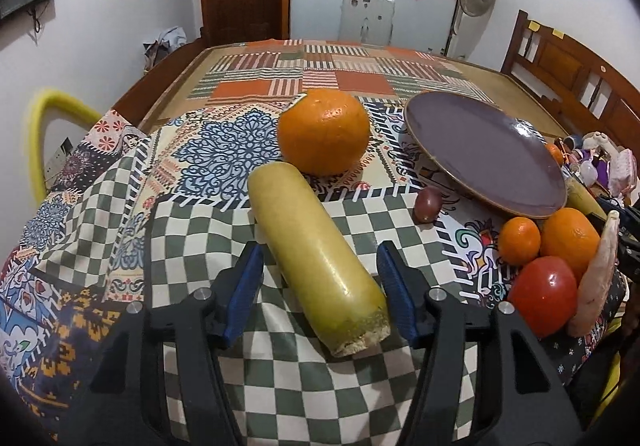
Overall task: Organize fruits
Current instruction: 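Grasp a yellow tube with the left tool while the right tool grasps another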
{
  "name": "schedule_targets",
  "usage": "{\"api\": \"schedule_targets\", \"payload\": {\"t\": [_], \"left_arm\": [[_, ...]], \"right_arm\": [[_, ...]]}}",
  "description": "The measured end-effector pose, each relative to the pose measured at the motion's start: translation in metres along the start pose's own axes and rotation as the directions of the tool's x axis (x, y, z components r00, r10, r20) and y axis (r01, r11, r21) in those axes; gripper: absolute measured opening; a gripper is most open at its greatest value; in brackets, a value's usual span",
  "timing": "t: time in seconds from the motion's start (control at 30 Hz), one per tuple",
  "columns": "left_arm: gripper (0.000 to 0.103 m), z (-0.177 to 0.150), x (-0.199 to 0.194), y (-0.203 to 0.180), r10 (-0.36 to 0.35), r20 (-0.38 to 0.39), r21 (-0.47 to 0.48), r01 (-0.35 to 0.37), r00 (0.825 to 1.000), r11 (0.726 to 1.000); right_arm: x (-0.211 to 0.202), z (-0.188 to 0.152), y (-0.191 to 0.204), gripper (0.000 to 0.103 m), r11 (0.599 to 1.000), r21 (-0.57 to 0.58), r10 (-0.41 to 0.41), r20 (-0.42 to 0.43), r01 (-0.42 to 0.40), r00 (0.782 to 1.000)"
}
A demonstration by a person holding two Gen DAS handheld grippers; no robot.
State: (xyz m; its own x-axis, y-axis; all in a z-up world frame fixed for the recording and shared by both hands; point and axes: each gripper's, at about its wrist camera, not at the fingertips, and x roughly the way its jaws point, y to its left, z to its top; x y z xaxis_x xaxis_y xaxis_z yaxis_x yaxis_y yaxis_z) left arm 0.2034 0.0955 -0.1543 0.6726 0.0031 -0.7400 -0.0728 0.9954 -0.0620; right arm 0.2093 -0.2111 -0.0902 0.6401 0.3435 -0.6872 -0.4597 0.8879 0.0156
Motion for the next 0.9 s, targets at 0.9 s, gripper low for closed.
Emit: {"api": "schedule_targets", "payload": {"t": [0.9], "left_arm": [[0.041,-0.036,-0.037,-0.024,-0.043,-0.108,0.164,0.06,0.993,0.985]], "right_arm": [[-0.014,-0.012,-0.026,0.037,0.997,0.073,0.015,-0.068,-0.01,0.998]]}}
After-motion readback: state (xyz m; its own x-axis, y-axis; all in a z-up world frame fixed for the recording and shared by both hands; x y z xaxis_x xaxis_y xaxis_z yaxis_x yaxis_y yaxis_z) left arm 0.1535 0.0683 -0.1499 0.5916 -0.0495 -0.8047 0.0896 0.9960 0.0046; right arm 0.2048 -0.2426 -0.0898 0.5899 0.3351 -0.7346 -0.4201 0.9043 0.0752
